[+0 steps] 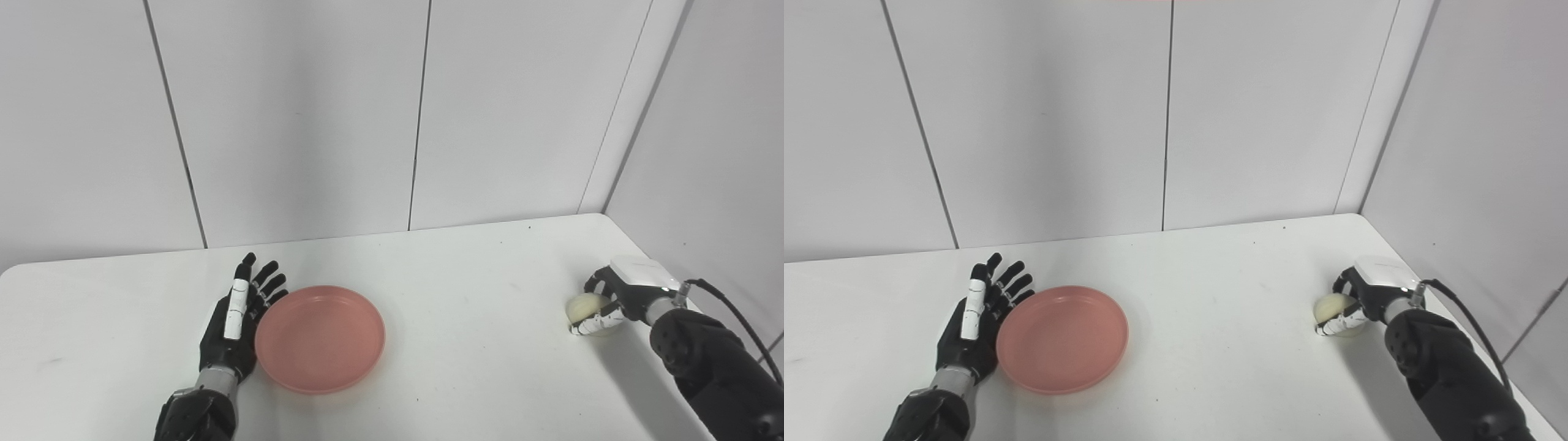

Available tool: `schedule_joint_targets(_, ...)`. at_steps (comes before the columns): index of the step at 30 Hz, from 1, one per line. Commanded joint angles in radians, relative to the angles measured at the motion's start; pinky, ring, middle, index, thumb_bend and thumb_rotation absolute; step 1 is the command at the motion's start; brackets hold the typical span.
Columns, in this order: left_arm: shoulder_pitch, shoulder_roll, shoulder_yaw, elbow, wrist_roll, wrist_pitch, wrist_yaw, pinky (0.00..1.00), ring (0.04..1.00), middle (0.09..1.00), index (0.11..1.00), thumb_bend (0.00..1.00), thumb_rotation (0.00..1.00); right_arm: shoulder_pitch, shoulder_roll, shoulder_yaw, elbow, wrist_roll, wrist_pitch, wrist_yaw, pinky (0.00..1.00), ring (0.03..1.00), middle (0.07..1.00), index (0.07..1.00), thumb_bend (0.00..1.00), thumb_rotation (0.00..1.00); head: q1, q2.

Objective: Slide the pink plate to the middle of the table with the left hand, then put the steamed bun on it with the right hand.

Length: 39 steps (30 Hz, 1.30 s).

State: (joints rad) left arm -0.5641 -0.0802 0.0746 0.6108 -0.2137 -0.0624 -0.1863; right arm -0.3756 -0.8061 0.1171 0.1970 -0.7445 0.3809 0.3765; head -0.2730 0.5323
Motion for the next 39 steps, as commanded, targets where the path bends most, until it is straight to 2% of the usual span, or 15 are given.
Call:
schedule_joint_targets(1,0.032,0.008,-0.005,0.022,-0.004,0.072,-0.002,0.82,0.878,0.902,1.000,0.88,0.81,0.000,-0.032,0.016,-0.010,0.000,0.024,0.043,0.33,0.412,0.506,0.603,0.87,0.25,0.001,0.001)
schedule_joint_targets(3,0.032,0.009,-0.009,0.020,0.000,0.076,0.000,0.82,0.881,0.902,1.000,0.88,0.81,0.000,-0.041,0.023,-0.020,-0.002,0.033,0.055,0.32,0.395,0.486,0.592,0.86,0.24,0.002,0.001)
schedule_joint_targets(7,0.026,0.011,-0.013,0.032,0.001,0.071,-0.001,0.81,0.890,0.908,1.000,0.89,0.82,-0.003,-0.052,0.029,-0.010,-0.004,0.034,0.049,0.33,0.423,0.524,0.596,0.84,0.26,0.004,0.002)
schedule_joint_targets(10,0.025,0.011,-0.015,0.034,0.003,0.069,-0.001,0.81,0.892,0.910,1.000,0.89,0.82,-0.003,-0.057,0.032,-0.027,-0.005,0.046,0.055,0.32,0.409,0.510,0.605,0.83,0.25,0.006,0.001)
schedule_joint_targets(13,0.023,0.011,-0.017,0.037,0.004,0.065,-0.003,0.81,0.896,0.917,1.000,0.89,0.82,-0.006,-0.059,0.030,-0.046,-0.009,0.058,0.058,0.36,0.448,0.541,0.600,0.81,0.25,0.009,0.001)
schedule_joint_targets(14,0.023,0.011,-0.017,0.039,0.003,0.064,-0.003,0.81,0.895,0.917,1.000,0.88,0.82,-0.006,-0.058,0.027,-0.052,-0.009,0.057,0.051,0.36,0.441,0.533,0.536,0.64,0.20,0.009,0.000)
schedule_joint_targets(15,0.022,0.010,-0.017,0.041,0.004,0.064,-0.002,0.81,0.894,0.917,1.000,0.88,0.83,-0.005,-0.056,0.021,-0.058,-0.007,0.046,0.034,0.35,0.428,0.514,0.504,0.56,0.17,0.011,0.000)
schedule_joint_targets(18,0.020,0.011,-0.019,0.046,0.008,0.061,-0.001,0.81,0.892,0.916,1.000,0.89,0.83,-0.005,-0.054,0.008,-0.084,-0.003,0.035,0.007,0.34,0.423,0.504,0.491,0.53,0.16,0.011,-0.001)
schedule_joint_targets(22,0.018,0.009,-0.017,0.049,0.004,0.061,0.000,0.80,0.885,0.909,1.000,0.88,0.83,-0.007,-0.052,-0.020,-0.127,0.023,-0.022,-0.051,0.31,0.384,0.459,0.486,0.52,0.16,0.014,-0.002)
schedule_joint_targets(25,0.017,0.010,-0.016,0.049,0.003,0.063,0.000,0.80,0.886,0.909,1.000,0.89,0.83,-0.016,-0.050,-0.040,-0.202,0.034,-0.010,-0.037,0.29,0.366,0.446,0.485,0.52,0.16,0.014,-0.002)
schedule_joint_targets(27,0.017,0.009,-0.018,0.049,0.005,0.062,0.000,0.81,0.890,0.912,1.000,0.89,0.83,-0.023,-0.046,-0.053,-0.243,0.044,-0.005,-0.028,0.25,0.309,0.391,0.484,0.52,0.16,0.020,-0.003)
schedule_joint_targets(29,0.017,0.008,-0.020,0.050,0.007,0.061,0.000,0.81,0.891,0.911,1.000,0.89,0.83,-0.032,-0.040,-0.057,-0.277,0.041,0.013,-0.016,0.24,0.301,0.382,0.484,0.52,0.16,0.022,-0.003)
schedule_joint_targets(32,0.017,0.006,-0.024,0.051,0.012,0.063,0.005,0.80,0.891,0.911,1.000,0.89,0.84,-0.052,-0.028,-0.056,-0.347,0.042,-0.012,-0.017,0.22,0.278,0.365,0.486,0.52,0.15,0.034,-0.003)
schedule_joint_targets(35,0.018,0.002,-0.027,0.052,0.015,0.064,0.011,0.81,0.896,0.917,1.000,0.89,0.84,-0.082,-0.011,-0.040,-0.423,0.031,0.006,0.023,0.23,0.309,0.393,0.487,0.52,0.15,0.047,-0.004)
schedule_joint_targets(39,0.015,-0.008,-0.038,0.063,0.031,0.057,0.027,0.80,0.895,0.920,1.000,0.90,0.86,-0.117,0.018,-0.023,-0.489,0.027,0.009,0.062,0.28,0.365,0.451,0.487,0.52,0.15,0.109,-0.010)
